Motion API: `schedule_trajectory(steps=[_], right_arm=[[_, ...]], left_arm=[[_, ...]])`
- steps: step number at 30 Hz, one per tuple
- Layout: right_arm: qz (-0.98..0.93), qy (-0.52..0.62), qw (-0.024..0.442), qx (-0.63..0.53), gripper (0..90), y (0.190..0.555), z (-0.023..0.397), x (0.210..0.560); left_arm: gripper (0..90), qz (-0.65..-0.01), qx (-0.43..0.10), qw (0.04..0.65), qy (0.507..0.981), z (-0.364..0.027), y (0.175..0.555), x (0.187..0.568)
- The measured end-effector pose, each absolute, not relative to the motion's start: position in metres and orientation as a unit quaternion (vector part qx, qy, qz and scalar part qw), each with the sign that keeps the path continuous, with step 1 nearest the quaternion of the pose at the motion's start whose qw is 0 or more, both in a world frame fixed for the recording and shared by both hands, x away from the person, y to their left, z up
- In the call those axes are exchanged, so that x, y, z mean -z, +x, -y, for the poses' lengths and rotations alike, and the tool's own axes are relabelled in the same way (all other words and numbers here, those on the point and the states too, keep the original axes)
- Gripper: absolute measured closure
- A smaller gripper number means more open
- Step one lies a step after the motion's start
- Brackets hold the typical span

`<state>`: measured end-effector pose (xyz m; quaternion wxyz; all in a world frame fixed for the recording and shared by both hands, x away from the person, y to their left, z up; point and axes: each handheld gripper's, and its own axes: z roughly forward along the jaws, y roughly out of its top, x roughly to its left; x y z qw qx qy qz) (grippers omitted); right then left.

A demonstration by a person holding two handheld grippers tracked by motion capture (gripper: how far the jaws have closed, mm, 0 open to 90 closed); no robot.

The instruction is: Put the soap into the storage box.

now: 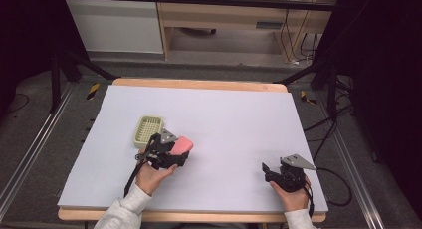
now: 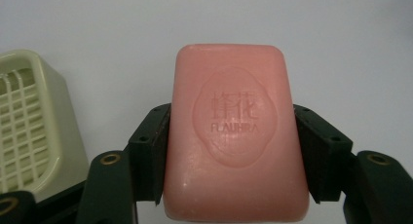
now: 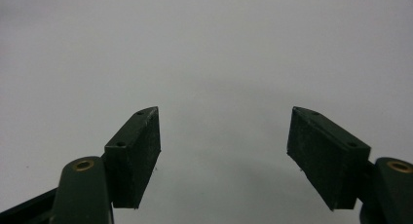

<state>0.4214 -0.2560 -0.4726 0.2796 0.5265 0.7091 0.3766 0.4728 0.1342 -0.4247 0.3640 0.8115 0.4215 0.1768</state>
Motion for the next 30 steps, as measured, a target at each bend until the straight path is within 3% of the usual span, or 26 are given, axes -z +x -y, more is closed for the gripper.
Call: schedule_trajectory(steps=[30], right_arm=[[-0.711, 0.526, 0.275, -0.378, 27.9, 0.419, 0.255, 0.473]], left_arm=[[37.3, -0.473, -0.196, 0.38, 0.77, -0.185, 0.492, 0.407]])
